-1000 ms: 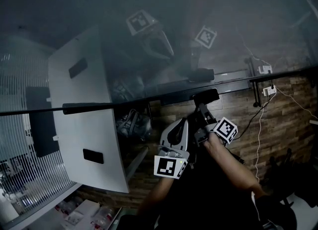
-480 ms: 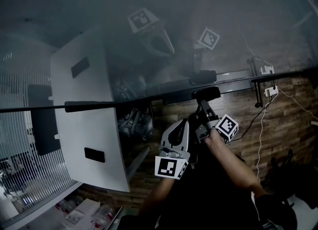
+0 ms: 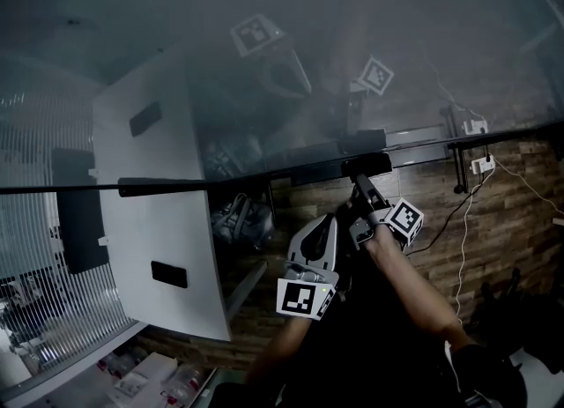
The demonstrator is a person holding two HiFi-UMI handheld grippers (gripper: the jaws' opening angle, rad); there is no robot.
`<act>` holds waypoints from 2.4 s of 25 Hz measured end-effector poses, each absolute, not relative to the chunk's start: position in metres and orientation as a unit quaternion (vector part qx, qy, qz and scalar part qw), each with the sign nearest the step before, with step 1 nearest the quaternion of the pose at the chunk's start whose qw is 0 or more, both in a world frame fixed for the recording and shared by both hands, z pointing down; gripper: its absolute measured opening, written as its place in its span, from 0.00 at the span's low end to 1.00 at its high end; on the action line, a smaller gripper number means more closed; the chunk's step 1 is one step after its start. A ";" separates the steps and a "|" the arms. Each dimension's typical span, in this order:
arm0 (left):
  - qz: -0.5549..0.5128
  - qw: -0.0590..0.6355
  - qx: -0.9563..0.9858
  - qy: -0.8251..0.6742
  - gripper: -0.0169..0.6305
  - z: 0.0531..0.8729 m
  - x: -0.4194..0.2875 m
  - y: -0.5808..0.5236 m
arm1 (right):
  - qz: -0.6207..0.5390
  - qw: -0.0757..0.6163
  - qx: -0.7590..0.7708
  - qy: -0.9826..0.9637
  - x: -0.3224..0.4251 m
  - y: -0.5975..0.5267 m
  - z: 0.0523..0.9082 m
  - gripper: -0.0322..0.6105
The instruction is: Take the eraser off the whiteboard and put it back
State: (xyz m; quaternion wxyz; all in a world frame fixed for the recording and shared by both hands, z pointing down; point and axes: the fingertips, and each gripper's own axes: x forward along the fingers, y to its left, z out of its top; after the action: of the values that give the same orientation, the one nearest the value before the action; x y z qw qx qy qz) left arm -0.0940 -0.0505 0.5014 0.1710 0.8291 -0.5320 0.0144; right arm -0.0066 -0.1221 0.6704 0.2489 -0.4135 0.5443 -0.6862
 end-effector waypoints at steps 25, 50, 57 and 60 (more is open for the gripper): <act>0.012 0.173 0.826 -0.537 0.04 0.503 -0.098 -0.051 | -0.692 0.273 -0.393 0.541 -0.012 -0.129 0.668 0.34; -0.014 0.156 0.827 -0.540 0.04 0.485 -0.100 -0.039 | -0.690 0.250 -0.367 0.572 -0.018 -0.090 0.643 0.36; -0.032 0.135 0.831 -0.538 0.04 0.464 -0.099 -0.031 | -0.637 0.219 -0.386 0.630 -0.005 -0.089 0.601 0.12; -0.036 0.125 0.831 -0.541 0.04 0.455 -0.100 -0.027 | -0.597 0.206 -0.394 0.668 0.000 -0.091 0.573 0.09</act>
State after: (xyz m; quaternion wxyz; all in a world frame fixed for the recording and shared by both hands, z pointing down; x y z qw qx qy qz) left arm -0.1004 -0.0273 0.4548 0.1247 0.8310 -0.5410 -0.0357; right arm 0.0001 -0.0909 0.5730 0.2057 -0.3943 0.6681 -0.5965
